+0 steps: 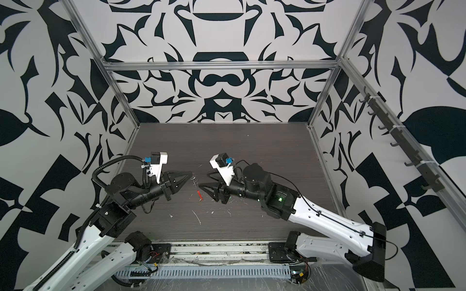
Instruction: Remove the keys from the keyring
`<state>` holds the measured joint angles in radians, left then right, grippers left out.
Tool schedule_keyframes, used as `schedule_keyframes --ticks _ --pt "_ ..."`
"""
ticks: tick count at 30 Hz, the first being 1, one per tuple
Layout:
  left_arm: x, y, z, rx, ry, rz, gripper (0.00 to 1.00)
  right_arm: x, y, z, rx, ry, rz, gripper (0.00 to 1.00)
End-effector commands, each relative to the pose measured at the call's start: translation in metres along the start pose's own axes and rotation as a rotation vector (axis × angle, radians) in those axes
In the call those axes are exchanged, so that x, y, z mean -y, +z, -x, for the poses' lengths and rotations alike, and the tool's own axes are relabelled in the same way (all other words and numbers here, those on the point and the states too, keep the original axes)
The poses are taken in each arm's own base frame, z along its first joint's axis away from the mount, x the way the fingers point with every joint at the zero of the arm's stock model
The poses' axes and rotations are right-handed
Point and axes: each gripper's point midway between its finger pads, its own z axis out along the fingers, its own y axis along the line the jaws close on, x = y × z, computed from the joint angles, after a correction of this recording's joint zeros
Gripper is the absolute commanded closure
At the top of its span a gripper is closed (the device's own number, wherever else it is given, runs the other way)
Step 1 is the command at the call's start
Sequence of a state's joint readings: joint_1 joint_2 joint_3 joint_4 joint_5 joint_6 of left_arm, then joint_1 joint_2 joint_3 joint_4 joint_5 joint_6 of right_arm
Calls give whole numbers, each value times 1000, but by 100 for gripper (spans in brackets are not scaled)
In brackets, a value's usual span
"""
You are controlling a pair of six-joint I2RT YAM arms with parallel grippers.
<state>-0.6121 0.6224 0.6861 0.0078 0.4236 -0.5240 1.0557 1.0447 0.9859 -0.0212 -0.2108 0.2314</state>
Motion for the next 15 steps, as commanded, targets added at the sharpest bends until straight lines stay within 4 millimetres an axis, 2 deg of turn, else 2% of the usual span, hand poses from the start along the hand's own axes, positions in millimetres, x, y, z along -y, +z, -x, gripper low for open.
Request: schedule_keyframes --ticks 1,8,11,15 --pt "15 -3 24 71 35 -34 100 1 9 2 -14 -56 -43 44" --pt "19 -1 26 66 33 -58 100 11 28 -19 -83 -45 -74 46" --pt "20 -2 27 69 34 -62 100 17 30 -25 -103 -45 -103 57" --pt "21 -3 26 64 32 -64 100 23 29 -27 -108 -44 -128 83"
